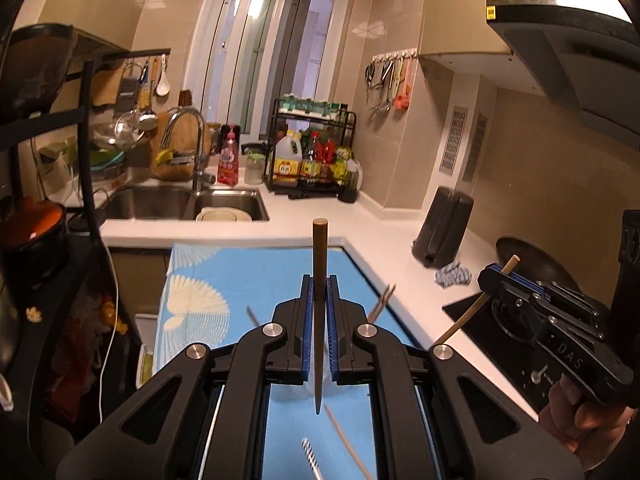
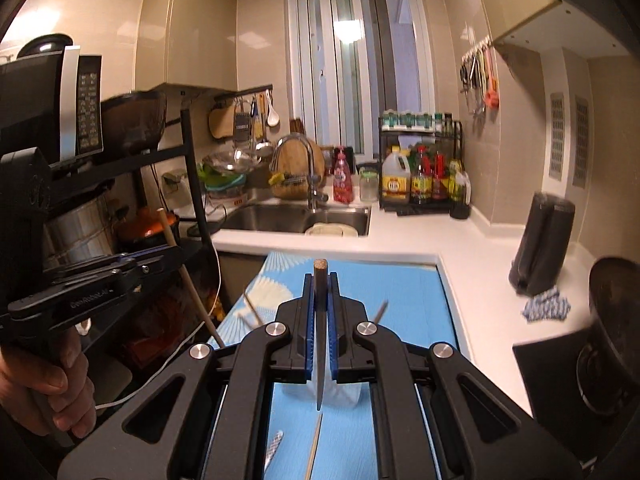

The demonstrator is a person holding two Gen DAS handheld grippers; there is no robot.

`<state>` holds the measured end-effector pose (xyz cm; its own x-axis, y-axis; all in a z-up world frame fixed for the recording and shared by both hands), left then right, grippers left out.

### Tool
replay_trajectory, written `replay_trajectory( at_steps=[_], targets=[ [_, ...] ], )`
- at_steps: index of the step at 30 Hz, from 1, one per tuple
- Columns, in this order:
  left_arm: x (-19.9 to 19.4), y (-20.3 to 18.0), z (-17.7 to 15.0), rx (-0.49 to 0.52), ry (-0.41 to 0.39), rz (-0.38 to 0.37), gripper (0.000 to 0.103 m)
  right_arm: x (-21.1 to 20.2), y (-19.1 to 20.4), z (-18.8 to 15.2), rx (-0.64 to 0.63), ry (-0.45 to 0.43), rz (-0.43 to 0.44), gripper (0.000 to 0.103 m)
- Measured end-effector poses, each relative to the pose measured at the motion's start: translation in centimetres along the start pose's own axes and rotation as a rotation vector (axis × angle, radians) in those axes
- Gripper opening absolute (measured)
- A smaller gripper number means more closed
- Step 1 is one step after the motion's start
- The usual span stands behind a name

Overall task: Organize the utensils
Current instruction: 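Drop the chopstick into the container with the right tool while the left tool releases its chopstick inside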

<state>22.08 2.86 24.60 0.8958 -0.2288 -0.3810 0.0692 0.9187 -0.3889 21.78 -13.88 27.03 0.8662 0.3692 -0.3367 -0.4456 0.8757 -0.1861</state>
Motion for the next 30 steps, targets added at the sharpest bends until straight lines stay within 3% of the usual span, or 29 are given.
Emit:
replay_trajectory(
  at_steps=[7, 13, 20, 22, 23, 25, 30],
  targets=[
    [4.1, -0.6, 3.2, 0.005, -0.044, 0.008, 0.007, 3.6, -1.4, 3.1, -0.013, -0.046, -0.051, 0.006],
    [9.3, 1.0, 1.7, 0.031, 0.001, 0.062, 0.007, 8.4, -1.4, 0.1, -0.013, 0.006, -0.035, 0.006],
    [13.3, 2.2, -1.5, 0.057, 0.118, 0.084, 0.007, 12.9, -1.3, -4.7, 0.014, 0.136, 0.006, 0.006],
    [13.6, 2.3, -2.0, 0.064, 0.14, 0.093, 0.009, 13.3, -1.0, -5.5, 0.0, 0.17, 0.013, 0.011],
    [13.2, 2.3, -2.0, 0.064, 0.137, 0.087, 0.016, 13.1, -0.8, -5.8, -0.012, 0.176, 0.004, 0.015],
    [12.0, 2.2, -1.6, 0.06, 0.109, 0.071, 0.024, 12.3, -0.7, -5.9, -0.022, 0.169, -0.025, 0.028],
    [8.4, 1.8, -1.1, 0.046, 0.043, 0.066, 0.024, 9.1, -0.7, -6.0, -0.024, 0.138, -0.056, 0.03]
  ],
)
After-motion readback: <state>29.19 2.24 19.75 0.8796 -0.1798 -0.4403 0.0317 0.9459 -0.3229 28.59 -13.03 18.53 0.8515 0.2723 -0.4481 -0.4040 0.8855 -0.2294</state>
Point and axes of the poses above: each gripper's, at about its wrist camera, not at the fingertips, and x roughly the way its jaws point, y to its left, z to its top, the point moved 4 cm from there along x, roughly the way its jaws point, and after that the axes turned 14 degrees about -x, right-handed, at the moved point
